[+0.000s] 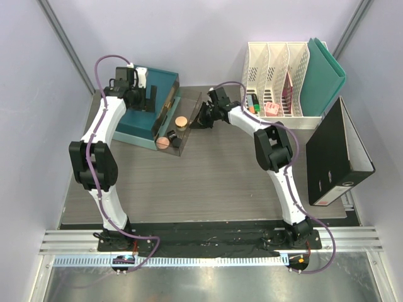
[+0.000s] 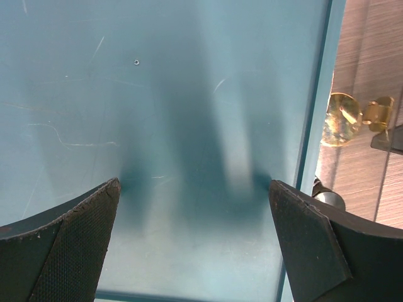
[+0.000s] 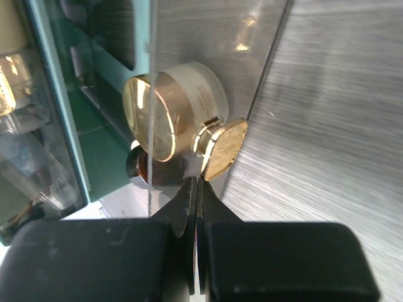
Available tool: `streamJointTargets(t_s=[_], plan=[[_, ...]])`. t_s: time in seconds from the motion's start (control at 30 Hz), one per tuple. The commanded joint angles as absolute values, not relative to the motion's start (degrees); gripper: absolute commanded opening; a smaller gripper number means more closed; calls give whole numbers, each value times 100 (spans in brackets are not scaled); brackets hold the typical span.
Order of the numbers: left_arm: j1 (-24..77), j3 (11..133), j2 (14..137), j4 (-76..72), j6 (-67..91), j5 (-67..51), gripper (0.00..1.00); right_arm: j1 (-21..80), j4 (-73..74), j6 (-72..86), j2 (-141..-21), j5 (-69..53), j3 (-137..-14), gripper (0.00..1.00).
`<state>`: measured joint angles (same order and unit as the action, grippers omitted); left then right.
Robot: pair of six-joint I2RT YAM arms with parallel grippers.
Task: Organize the makeup
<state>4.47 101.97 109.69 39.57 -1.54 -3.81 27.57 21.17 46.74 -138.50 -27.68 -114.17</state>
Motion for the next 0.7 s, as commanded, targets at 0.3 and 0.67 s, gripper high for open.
streamJointTargets(t_s=[0.3,0.67], plan=[[369,9694,11549,5414,-53,-395,100,3146,1863,5185,-14809,-3023,-13323,1],[369,9545,11487,5317,-26,-422,100,3287,1249,5730,-15222,-3137,-13650,1]])
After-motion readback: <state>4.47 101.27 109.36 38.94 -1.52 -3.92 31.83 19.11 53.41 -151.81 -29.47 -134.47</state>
